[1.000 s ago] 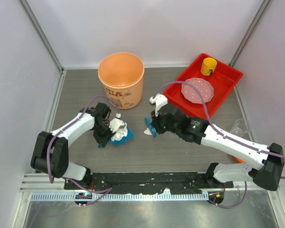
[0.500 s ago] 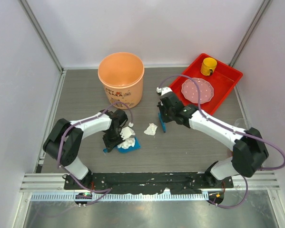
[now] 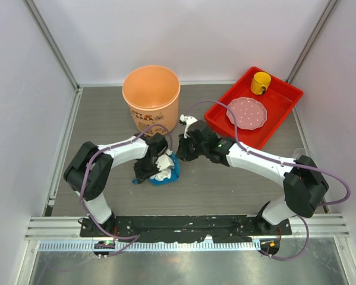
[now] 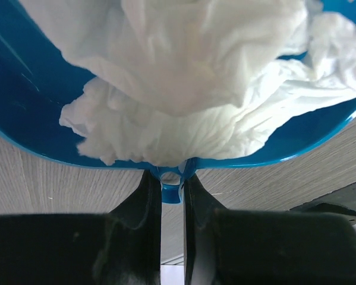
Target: Sweep away the paper scraps from the table
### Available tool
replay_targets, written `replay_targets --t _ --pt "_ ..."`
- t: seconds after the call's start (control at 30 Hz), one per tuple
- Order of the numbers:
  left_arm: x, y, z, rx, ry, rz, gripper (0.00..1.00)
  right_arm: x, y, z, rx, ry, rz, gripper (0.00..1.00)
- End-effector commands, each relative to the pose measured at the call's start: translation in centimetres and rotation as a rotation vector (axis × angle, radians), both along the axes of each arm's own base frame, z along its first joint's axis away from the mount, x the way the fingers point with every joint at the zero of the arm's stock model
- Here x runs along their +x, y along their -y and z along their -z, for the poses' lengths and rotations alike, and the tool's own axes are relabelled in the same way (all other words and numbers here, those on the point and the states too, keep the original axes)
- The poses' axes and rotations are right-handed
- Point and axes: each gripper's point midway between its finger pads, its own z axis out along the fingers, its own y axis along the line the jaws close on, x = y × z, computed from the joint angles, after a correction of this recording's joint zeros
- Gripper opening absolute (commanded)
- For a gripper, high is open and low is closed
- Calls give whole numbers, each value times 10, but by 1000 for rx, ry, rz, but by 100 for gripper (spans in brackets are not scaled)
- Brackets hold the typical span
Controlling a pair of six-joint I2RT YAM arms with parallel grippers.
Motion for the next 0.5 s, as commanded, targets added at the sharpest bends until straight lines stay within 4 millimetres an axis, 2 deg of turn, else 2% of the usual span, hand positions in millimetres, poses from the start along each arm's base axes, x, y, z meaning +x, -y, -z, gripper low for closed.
replay_targets --t 0.0,0.1,0.13,0.2,0.3,0.47 --pt "9 7 -2 -11 20 5 0 2 -25 -65 221 74 32 1" --pt "13 -1 -16 7 51 16 0 9 -8 -57 119 93 82 1" --pt "13 -3 -22 6 62 16 0 17 0 -56 78 116 128 1" --pt "10 -10 -37 12 82 26 0 17 8 -52 35 121 134 1" --pt "-4 -22 -51 33 53 45 0 21 18 -54 -9 154 157 1" --pt "-24 -41 -50 76 18 64 0 29 29 -68 -49 219 179 1"
